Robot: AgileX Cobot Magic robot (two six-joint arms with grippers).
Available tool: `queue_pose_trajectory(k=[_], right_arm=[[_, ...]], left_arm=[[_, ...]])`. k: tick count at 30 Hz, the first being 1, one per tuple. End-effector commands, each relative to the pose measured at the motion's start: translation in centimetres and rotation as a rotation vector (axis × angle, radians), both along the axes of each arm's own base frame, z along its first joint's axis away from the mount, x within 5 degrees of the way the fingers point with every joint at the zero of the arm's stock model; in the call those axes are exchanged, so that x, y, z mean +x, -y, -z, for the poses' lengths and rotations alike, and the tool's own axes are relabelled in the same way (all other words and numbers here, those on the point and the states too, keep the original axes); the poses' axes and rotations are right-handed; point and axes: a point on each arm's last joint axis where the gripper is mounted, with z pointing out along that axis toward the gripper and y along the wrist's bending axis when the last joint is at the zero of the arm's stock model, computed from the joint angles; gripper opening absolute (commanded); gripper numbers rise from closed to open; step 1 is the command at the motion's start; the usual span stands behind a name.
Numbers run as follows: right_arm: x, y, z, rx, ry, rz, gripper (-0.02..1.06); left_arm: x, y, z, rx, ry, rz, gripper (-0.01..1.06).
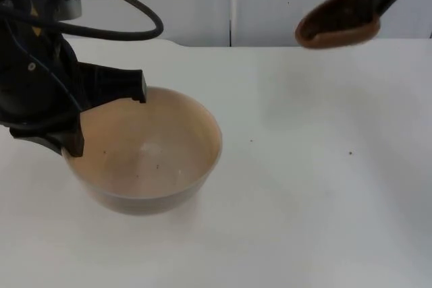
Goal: Pick up the bowl with the left hand and pour the coffee beans from the cup into the bowl with the right hand.
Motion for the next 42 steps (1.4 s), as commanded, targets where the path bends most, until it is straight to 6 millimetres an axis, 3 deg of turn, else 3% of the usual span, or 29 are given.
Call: queue_pose_trajectory(k=[1, 6, 18, 36, 42], right_arm=[[-0.8, 0.1, -2.1, 0.011, 0.039, -0.023, 0.0], [-2.2, 0.6, -5.0, 0.04, 0.1, -0.023, 0.0], [-3.4, 0.5, -7.0, 0.062, 0.143, -0.023, 0.0], [-8.2, -8.0, -6.9, 0.08, 0.132, -0.224, 0.0], [-9.4, -10.7, -5.7, -0.017, 0.164, -0.251, 0.0]], left_arm=[[-0.1, 0.2, -0.2, -0.01, 0.005, -0.003, 0.0], [-0.1, 0.2, -0.2, -0.011, 0.007, -0.003, 0.0], [-0.1, 0.2, -0.2, -0.012, 0.009, -0.002, 0.0], [-0.1, 0.3, -0.2, -0.022, 0.006, -0.008, 0.0], [-0.1, 0.3, -0.2, -0.024, 0.005, -0.009, 0.0]])
